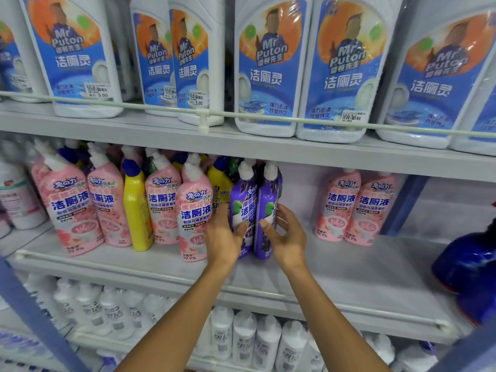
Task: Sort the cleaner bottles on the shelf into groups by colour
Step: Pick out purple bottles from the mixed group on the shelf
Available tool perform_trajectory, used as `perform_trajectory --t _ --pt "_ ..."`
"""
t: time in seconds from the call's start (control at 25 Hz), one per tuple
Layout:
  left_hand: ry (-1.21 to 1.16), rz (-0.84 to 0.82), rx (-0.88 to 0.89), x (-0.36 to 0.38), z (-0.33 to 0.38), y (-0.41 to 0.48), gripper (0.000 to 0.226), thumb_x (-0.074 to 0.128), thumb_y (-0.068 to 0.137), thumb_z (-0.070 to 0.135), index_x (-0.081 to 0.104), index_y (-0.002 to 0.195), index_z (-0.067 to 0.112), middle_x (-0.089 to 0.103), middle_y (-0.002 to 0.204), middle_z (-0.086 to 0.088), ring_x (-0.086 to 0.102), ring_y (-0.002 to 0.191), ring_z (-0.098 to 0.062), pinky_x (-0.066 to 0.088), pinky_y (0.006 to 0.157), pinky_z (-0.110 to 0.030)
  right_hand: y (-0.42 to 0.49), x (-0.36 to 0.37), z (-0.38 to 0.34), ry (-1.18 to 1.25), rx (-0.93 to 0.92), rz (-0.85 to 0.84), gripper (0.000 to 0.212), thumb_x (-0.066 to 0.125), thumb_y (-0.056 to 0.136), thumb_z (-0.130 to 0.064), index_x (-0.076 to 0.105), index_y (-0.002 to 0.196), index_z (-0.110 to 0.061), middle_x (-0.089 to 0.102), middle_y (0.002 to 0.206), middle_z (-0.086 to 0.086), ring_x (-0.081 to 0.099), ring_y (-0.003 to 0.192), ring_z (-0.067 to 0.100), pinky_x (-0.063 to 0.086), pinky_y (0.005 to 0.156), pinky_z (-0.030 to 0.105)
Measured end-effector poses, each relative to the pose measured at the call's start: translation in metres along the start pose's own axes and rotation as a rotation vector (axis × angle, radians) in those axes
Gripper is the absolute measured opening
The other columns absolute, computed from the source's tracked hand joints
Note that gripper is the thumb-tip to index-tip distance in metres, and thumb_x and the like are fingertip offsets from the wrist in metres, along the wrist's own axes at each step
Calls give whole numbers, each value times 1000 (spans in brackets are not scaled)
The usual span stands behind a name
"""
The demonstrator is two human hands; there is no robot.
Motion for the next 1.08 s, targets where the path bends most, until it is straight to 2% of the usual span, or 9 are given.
perform_trajectory --t 0.16,0.32,0.48,0.56,0.64,0.76,0.88,1.08 --pt "-18 -7 -10 4 -6 4 45 84 78 27 56 112 17 72 101 -5 68 90 -27 57 76 -41 3 3 5 46 40 38 56 84 83 -19 63 133 -12 70 122 0 66 104 9 51 83 5" --pt "-57 -37 -47 5 -10 6 45 83 78 34 56 113 25 72 102 0 70 90 -22 59 78 -43 0 5 3 62 70 47 54 84 83 -16 63 132 -10 70 119 0 63 101 -6 49 78 2" --pt "-101 -64 -98 1 -7 7 42 84 77 31 59 110 25 73 100 3 70 88 -20 60 78 -44 -3 6 -4 68 109 70 52 84 83 -12 64 130 -8 71 117 2 62 96 -8 49 75 3" --pt "-114 -70 -92 -1 -6 7 39 83 78 30 60 108 25 73 98 3 70 86 -19 60 76 -44 -6 8 -7 69 130 70 51 84 82 -14 65 130 -10 71 114 -1 63 95 -8 53 79 7" --pt "-108 -50 -63 -4 -6 3 37 84 77 29 63 107 22 73 95 1 71 83 -20 60 74 -43 -9 9 -9 64 138 85 51 85 81 -15 65 128 -11 71 113 -3 63 97 -6 58 90 20" --pt "-87 -21 -59 -8 -6 0 37 85 77 25 64 107 19 74 96 -1 71 85 -23 60 74 -43 -13 17 -7 51 129 100 51 86 81 -17 66 128 -13 72 116 -3 67 105 8 57 99 35" --pt "-71 -10 -55 -8 -8 2 38 85 77 23 64 108 17 74 98 -3 71 86 -26 60 74 -44 -14 24 -5 34 133 124 53 86 81 -19 65 130 -14 71 121 1 66 113 17 56 101 40" --pt "-134 -3 -13 -9 -11 6 38 85 77 21 64 108 16 75 96 -2 72 85 -23 59 75 -38 -10 24 -3 7 137 114 54 85 81 -24 65 131 -15 71 124 0 66 116 19 54 104 41"
Point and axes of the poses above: each hand's wrist, its own y-axis towards the middle knuckle, its own x-axis out of the palm, z = x × y, the point moved 3 cm from there along y, towards the middle knuckle
